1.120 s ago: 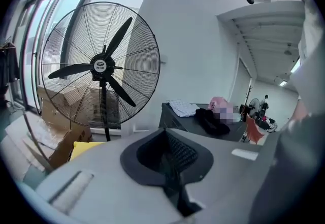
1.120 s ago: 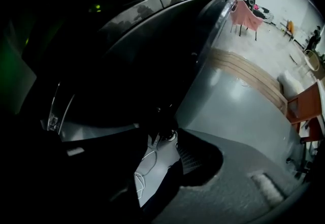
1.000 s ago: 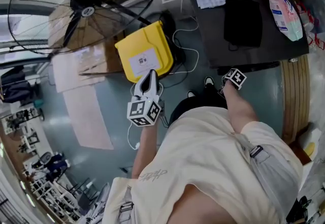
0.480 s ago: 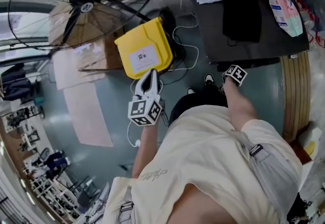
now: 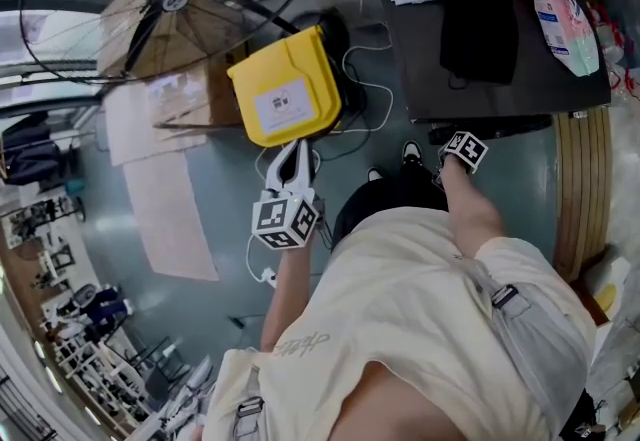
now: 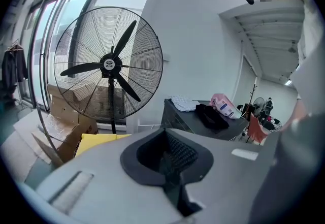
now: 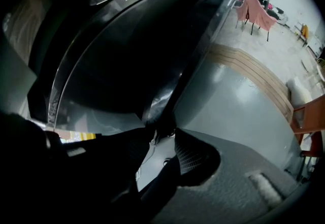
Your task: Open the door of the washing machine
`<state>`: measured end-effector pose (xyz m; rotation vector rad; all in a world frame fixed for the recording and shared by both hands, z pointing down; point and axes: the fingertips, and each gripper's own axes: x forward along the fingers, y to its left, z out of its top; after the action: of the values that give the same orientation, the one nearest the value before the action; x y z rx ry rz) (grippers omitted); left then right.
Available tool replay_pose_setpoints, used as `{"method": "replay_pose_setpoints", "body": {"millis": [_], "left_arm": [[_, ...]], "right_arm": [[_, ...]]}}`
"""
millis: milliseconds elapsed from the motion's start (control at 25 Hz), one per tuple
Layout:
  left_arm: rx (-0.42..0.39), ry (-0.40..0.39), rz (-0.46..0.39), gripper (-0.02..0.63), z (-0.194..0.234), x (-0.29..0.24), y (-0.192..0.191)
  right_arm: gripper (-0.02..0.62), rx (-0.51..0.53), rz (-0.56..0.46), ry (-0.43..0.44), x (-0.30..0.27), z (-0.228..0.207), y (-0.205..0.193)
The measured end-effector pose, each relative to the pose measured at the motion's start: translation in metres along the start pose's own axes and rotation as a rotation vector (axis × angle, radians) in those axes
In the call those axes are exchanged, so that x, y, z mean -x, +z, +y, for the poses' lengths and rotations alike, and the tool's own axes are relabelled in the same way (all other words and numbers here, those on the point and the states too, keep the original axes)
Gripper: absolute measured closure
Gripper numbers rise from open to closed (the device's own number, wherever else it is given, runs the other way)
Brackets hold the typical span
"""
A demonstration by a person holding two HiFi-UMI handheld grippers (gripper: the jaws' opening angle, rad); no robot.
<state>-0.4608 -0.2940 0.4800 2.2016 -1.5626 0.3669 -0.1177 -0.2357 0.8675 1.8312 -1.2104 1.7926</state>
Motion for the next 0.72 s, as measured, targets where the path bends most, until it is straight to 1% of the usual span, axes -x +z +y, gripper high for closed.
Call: {"method": "replay_pose_setpoints", "body": {"millis": [120,240,400,520,720], "left_arm": [[0.014,0.002,0.002,0.589,0.001,0.001,-0.006],[0.023,-0.009,0.007,0.589,0.0,-0.002,-0.011],[0.02,-0.039,0.01,0.589,-0.013,-0.007,-0.018],[0.007,-0.072,0.008,0.589,-0.026,-0.004,-0.022],[-0.015,-0.119,0.01,0.589,-0.042,0.01,-0.031]], "right_arm": [[0.442,0.011,0.001,-0.028,0.008,-0.022,-0.02],[0.443,0.023,0.025,-0.018,0.012,-0.033,-0.032],[0.442,0.06,0.019,0.008,0.013,-0.033,-0.032],[0.443,0.068,0.0,0.008,0.016,-0.04,-0.034],[0.444,0.115,0.007,-0.002,0.024,-0.055,-0.042]]}}
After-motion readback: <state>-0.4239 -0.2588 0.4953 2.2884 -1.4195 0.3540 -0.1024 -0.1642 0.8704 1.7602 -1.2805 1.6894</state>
